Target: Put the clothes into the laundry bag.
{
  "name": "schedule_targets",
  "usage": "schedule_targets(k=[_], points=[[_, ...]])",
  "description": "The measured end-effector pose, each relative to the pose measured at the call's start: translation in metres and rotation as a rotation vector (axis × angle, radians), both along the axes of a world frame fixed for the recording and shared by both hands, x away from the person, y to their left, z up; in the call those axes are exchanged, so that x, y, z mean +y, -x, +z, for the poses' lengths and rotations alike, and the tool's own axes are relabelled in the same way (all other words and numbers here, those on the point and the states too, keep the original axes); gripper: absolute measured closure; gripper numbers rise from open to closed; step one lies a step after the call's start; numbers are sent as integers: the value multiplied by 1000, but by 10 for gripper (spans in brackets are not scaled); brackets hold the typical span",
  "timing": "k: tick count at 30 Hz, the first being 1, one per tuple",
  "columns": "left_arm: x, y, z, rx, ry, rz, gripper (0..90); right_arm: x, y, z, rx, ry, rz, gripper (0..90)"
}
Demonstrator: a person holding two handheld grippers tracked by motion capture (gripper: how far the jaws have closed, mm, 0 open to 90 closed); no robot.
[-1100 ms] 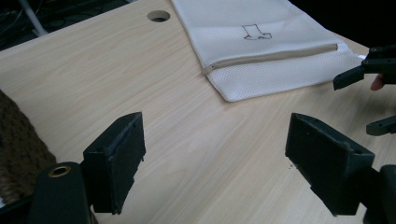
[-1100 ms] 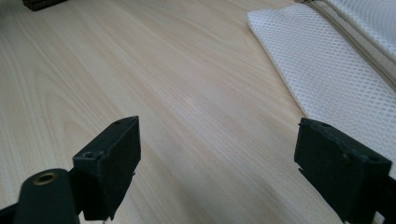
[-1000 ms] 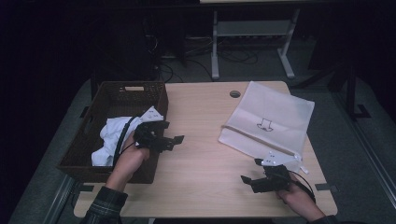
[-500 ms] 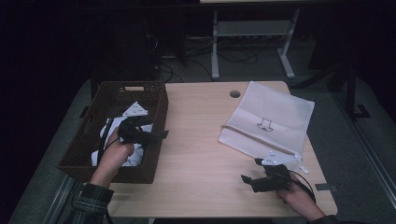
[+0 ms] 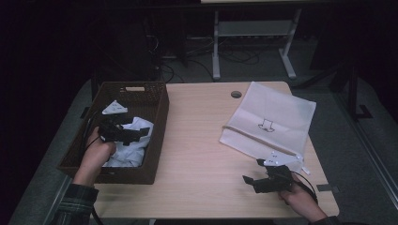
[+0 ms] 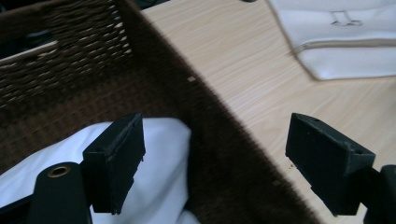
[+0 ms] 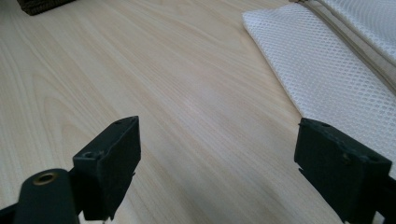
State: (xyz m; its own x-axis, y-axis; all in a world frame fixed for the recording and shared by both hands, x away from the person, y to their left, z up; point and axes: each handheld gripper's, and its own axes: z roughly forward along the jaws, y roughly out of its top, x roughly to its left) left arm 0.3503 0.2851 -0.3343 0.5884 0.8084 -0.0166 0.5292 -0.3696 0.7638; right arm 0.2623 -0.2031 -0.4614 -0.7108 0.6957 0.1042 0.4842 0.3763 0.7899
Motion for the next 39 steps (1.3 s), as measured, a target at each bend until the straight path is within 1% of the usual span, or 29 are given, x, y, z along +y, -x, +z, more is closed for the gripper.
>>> schedule_targets(k=[7,12,14,19,21,25,27,30,33,37,39], points=[[19,-6,-4,26,-24,33,187,0,0,0,1,1,-1,135],[28,-12,-7,57,-74,40,186,0,0,0,3,2,-2,135],[31,-14,-8,70,-98,36,186,0,0,0,3,1,-3,135],[39,-21,-13,112,-121,25,186,0,0,-1,5,2,-4,135],[41,-24,-16,127,-139,15,186,0,0,-1,5,2,-4,135],[46,-29,-23,159,-175,13,181,0,0,-1,5,3,-5,135],[48,-32,-28,191,-183,13,178,0,0,-1,6,4,-5,135],[51,-36,-36,232,-207,9,171,0,0,-1,8,4,-4,135],[52,-40,-44,267,-214,14,172,0,0,-1,7,7,-3,135],[53,-45,-53,293,-231,14,172,0,-1,-1,6,5,-4,135],[53,-46,-56,294,-239,19,172,0,-1,-1,6,6,-3,135]])
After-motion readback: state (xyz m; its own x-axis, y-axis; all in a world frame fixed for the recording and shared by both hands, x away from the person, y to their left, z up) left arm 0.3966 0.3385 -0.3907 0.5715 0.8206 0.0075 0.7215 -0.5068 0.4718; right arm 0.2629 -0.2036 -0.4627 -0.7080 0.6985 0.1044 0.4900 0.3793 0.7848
